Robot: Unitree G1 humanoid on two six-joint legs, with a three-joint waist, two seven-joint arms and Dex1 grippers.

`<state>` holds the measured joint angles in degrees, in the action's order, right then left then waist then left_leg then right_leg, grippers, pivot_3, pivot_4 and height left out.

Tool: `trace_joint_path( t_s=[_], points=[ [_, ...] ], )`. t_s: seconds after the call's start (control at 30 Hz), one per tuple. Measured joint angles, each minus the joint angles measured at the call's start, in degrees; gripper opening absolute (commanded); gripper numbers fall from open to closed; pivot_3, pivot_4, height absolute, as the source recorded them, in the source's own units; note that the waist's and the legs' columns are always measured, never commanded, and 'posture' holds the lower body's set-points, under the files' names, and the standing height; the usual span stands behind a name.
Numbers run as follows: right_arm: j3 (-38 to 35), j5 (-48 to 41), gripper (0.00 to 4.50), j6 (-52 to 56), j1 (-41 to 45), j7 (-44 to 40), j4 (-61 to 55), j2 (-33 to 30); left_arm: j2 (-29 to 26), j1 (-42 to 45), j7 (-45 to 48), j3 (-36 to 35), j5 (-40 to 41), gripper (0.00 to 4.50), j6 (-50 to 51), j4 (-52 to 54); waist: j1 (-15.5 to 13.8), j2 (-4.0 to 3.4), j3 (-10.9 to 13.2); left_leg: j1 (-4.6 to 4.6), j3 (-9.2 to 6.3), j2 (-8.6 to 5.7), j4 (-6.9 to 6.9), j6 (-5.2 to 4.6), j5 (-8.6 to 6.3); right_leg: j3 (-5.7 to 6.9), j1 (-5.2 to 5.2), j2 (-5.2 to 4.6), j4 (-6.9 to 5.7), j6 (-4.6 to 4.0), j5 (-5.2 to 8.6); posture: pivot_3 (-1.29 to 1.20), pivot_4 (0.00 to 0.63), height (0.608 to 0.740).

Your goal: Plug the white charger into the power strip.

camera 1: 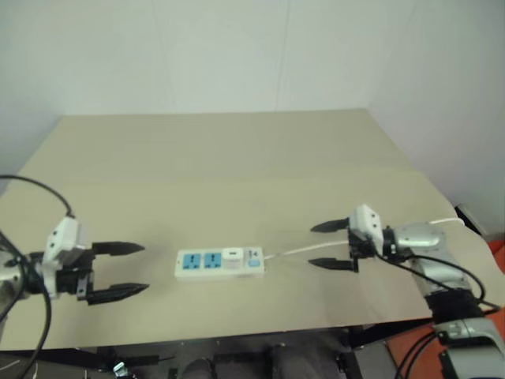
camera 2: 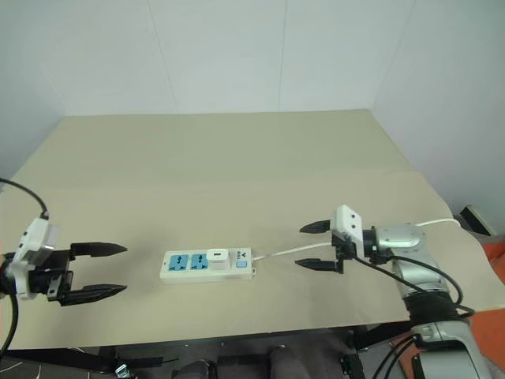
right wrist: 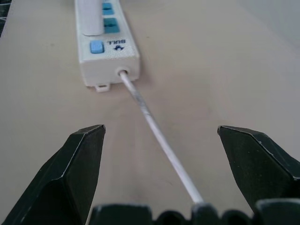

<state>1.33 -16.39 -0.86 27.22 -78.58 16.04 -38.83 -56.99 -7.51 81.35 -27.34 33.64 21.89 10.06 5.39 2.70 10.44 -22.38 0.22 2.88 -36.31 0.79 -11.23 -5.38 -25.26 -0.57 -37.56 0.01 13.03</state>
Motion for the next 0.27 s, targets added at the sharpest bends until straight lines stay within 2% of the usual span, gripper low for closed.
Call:
trace_joint_path(
  t_s=[0.27],
  points=[
    [-0.5,-0.8,4.47,2.3,-2.8,1.2,-2.1,-1.0,2.1,-7.0,-5.4,-4.7,0.6,4.5,3.1,5.8,0.0,0.0,0.0,0.0,0.03,-0.01,0.0,0.01,0.0,-0.02,-0.01,-0.01,0.04,-0.02,0.01,0.0,0.15,0.74]
  ],
)
